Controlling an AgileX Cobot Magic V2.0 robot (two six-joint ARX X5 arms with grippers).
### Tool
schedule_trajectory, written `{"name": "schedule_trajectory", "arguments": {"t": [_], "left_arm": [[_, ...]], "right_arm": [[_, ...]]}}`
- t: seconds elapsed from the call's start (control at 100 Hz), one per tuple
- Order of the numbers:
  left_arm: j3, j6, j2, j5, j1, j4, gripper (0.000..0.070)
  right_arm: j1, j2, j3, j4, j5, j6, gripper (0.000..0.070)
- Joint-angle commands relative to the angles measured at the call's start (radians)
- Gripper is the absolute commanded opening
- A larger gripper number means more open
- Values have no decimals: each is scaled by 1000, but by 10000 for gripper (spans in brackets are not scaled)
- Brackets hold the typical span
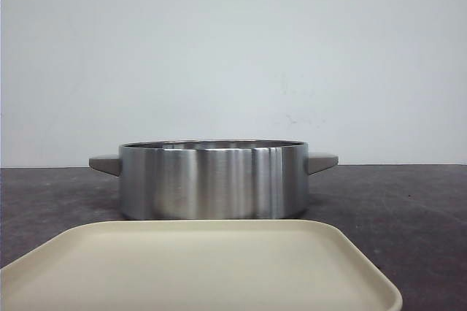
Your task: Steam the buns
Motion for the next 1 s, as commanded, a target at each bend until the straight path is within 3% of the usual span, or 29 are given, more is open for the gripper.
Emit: {"name": "schedule_trajectory", "arguments": {"t": [0.0, 0.17, 0.28, 0.45, 0.62, 0.81, 0.99], "left_arm": [[24, 14, -57, -8, -26, -24, 10], [23, 3, -270, -18, -116, -109, 11], [17, -26, -386, -38, -164, -187, 10], [-75, -104, -581, -195, -179, -256, 10], [-391, -182, -845, -336, -179, -139, 10], [-783, -298, -1089, -327, -179, 62, 10], [-891, -362, -1154, -325, -179, 73, 11]], "right_arm": [[35, -47, -100, 151, -2, 3, 10], [65, -164, -351, 437, -50, 0, 10], [64, -206, -475, 579, -142, -100, 10], [60, -204, -583, 815, -327, -245, 10], [50, -144, -598, 994, -351, -323, 10], [18, -87, -598, 1106, -362, -363, 10], [15, -79, -598, 1079, -373, -359, 10]]}}
